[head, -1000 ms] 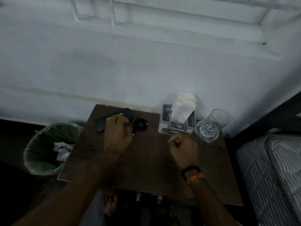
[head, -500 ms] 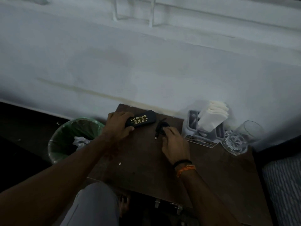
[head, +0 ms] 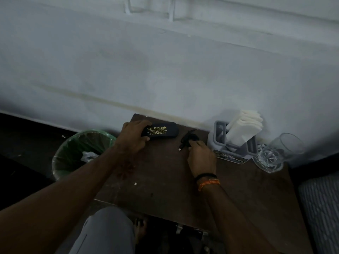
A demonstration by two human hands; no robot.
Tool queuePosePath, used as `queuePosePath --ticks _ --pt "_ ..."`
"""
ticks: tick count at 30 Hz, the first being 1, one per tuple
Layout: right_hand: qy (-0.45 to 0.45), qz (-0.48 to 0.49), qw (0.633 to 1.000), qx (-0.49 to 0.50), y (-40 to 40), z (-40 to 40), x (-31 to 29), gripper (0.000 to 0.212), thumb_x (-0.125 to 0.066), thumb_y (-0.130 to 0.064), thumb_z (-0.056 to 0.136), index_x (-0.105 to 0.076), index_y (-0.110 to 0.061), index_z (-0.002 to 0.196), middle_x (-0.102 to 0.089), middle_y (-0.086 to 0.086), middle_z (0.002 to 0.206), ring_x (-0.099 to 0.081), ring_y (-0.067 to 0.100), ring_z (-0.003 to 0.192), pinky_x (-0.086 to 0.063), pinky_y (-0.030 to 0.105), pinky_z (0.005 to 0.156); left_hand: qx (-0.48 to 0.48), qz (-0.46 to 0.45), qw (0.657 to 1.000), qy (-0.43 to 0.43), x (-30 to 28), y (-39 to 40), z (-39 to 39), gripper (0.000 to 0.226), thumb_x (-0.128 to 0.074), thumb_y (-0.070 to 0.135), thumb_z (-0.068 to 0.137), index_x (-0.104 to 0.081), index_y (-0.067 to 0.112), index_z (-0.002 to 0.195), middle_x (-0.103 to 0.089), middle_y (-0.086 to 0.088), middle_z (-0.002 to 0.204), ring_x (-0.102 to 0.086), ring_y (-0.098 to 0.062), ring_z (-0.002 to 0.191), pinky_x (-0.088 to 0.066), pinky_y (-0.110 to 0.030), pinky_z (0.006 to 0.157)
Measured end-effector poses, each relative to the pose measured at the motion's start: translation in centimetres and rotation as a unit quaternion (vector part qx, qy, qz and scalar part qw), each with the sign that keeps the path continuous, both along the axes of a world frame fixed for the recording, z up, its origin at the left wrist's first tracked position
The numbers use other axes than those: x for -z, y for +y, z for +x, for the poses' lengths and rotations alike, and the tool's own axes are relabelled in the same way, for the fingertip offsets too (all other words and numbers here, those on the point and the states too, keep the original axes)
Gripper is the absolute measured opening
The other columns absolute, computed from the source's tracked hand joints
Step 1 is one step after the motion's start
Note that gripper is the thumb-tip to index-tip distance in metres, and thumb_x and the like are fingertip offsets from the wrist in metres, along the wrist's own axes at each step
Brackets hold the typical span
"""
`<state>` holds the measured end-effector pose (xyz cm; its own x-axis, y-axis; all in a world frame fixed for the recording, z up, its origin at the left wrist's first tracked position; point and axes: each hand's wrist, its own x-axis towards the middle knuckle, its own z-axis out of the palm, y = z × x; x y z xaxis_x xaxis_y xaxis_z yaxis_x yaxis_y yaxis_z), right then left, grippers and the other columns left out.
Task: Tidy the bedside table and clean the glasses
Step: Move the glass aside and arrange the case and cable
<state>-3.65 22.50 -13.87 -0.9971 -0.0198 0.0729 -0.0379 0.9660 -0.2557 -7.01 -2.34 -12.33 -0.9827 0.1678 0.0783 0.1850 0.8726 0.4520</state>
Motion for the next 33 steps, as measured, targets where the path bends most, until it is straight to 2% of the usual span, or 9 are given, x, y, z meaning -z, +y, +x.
queuePosePath --ticks 10,20,24,27,29,33 --pt "0.003 0.006 1.0 0.021 0.1 -0.5 -0.1 0.032 -0.048 -0.012 0.097 -0.06 -0.014 0.127 -0.061 0.009 0.125 -0.063 0.032 0.104 -0.053 0.04 0.081 -0.01 0.008 1.0 -0.02 -0.3 0.4 -0.4 0.056 -0.072 0.018 0.084 -0.05 0.018 0.136 -0.056 -0.01 0.138 -0.05 -0.032 0.127 -0.037 -0.047 0.11" --pt "0.016 -0.045 0.999 -0.001 0.2 -0.7 -0.2 0.033 -0.052 -0.012 0.096 -0.063 -0.013 0.127 -0.064 0.009 0.125 -0.063 0.03 0.111 -0.053 0.042 0.094 -0.009 0.003 0.999 -0.031 -0.4 0.6 -0.8 0.061 -0.074 0.013 0.08 -0.049 0.015 0.136 -0.054 -0.011 0.139 -0.049 -0.031 0.128 -0.037 -0.048 0.11" --pt "0.034 -0.062 0.997 -0.014 0.3 -0.5 -0.3 0.032 -0.053 -0.01 0.095 -0.064 -0.011 0.125 -0.066 0.011 0.123 -0.064 0.031 0.109 -0.053 0.042 0.093 0.006 -0.005 1.0 0.006 -0.2 0.6 -0.7 0.061 -0.071 0.021 0.072 -0.053 0.014 0.131 -0.056 -0.011 0.135 -0.048 -0.033 0.129 -0.039 -0.053 0.106" --pt "0.064 -0.081 0.994 -0.021 0.5 -0.1 -0.6 0.031 -0.056 -0.007 0.092 -0.067 -0.009 0.12 -0.068 0.011 0.118 -0.066 0.031 0.104 -0.055 0.042 0.09 0.008 -0.016 0.999 0.051 -0.2 1.6 -0.2 0.063 -0.062 0.029 0.067 -0.056 0.013 0.128 -0.057 -0.012 0.135 -0.048 -0.037 0.128 -0.039 -0.053 0.105" --pt "0.084 -0.093 0.992 -0.013 0.6 0.4 -1.0 0.029 -0.057 -0.006 0.09 -0.069 -0.01 0.115 -0.069 0.01 0.111 -0.067 0.03 0.097 -0.056 0.041 0.084 0.015 -0.017 0.996 0.087 -0.6 3.1 0.3 0.058 -0.061 0.027 0.069 -0.059 0.011 0.125 -0.06 -0.013 0.128 -0.052 -0.037 0.119 -0.04 -0.05 0.102" --pt "0.188 -0.093 0.978 -0.002 0.8 1.2 -2.2 0.026 -0.063 -0.001 0.08 -0.067 -0.011 0.104 -0.066 0.008 0.101 -0.066 0.026 0.073 -0.051 0.03 0.059 0.075 -0.01 0.989 0.129 -1.2 6.8 1.0 0.049 -0.062 0.021 0.072 -0.061 0.01 0.12 -0.064 -0.011 0.115 -0.056 -0.035 0.102 -0.046 -0.046 0.088"
